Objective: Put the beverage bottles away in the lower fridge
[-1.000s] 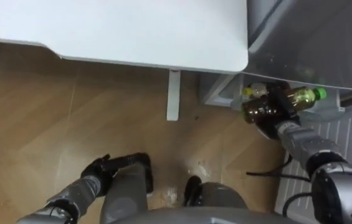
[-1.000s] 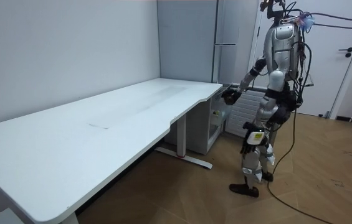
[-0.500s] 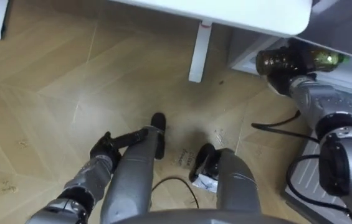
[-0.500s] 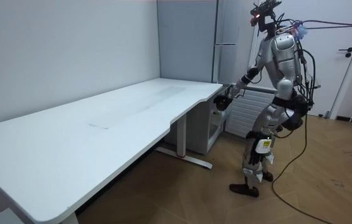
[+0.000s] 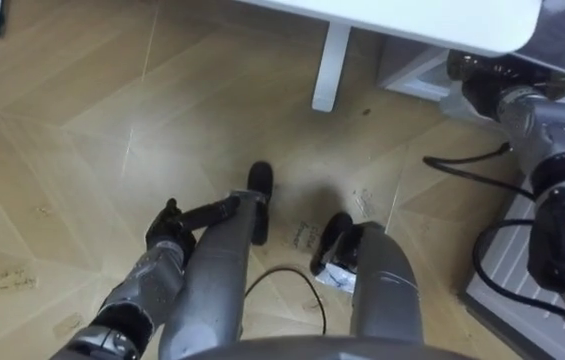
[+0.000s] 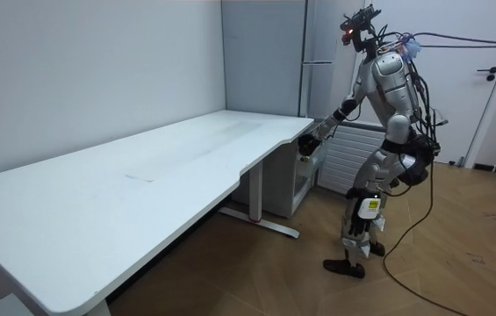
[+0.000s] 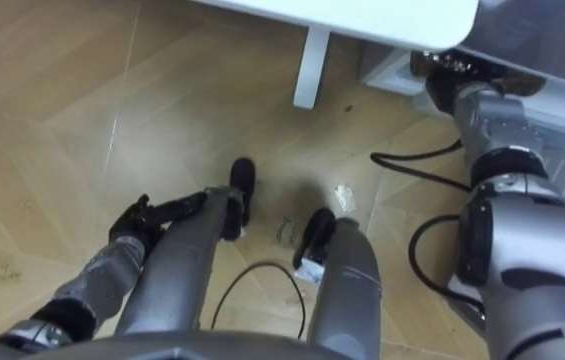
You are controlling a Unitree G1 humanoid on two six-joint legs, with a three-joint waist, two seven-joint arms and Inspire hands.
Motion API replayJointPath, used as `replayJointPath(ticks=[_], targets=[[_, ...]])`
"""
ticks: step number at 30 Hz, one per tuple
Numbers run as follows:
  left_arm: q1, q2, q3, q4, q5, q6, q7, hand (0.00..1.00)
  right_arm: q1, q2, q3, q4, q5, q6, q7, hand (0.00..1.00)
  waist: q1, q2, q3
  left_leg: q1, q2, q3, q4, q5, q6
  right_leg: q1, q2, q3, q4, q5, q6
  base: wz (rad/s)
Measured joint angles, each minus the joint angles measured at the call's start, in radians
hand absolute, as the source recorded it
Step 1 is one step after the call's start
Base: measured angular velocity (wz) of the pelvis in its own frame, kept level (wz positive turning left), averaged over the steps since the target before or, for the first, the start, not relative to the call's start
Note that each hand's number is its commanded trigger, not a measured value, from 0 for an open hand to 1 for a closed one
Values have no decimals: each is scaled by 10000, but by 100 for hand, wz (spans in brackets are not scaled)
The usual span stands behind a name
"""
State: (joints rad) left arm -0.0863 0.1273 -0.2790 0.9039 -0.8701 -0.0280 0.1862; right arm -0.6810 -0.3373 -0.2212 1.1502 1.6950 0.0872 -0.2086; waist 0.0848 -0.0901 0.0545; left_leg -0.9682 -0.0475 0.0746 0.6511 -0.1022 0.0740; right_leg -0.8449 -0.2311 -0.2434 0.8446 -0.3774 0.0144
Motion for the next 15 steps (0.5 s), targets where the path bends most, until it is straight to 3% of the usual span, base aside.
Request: replayJointPath(ticks=[7, 15], targets=[[500, 139, 1, -629, -4, -9, 40, 0, -316, -156, 7, 0, -107, 3, -493, 100, -9, 2, -2, -191, -20, 59, 201, -8, 40, -294, -71, 152, 306, -78, 43, -1], [671, 204, -75, -1025, -5, -21, 414, 0, -536, -209, 29, 0, -115, 3, -1017, 100, 5, 1, -2, -167, -45, 259, 317, -31, 87, -428, -139, 401, 607, -194, 100, -1]])
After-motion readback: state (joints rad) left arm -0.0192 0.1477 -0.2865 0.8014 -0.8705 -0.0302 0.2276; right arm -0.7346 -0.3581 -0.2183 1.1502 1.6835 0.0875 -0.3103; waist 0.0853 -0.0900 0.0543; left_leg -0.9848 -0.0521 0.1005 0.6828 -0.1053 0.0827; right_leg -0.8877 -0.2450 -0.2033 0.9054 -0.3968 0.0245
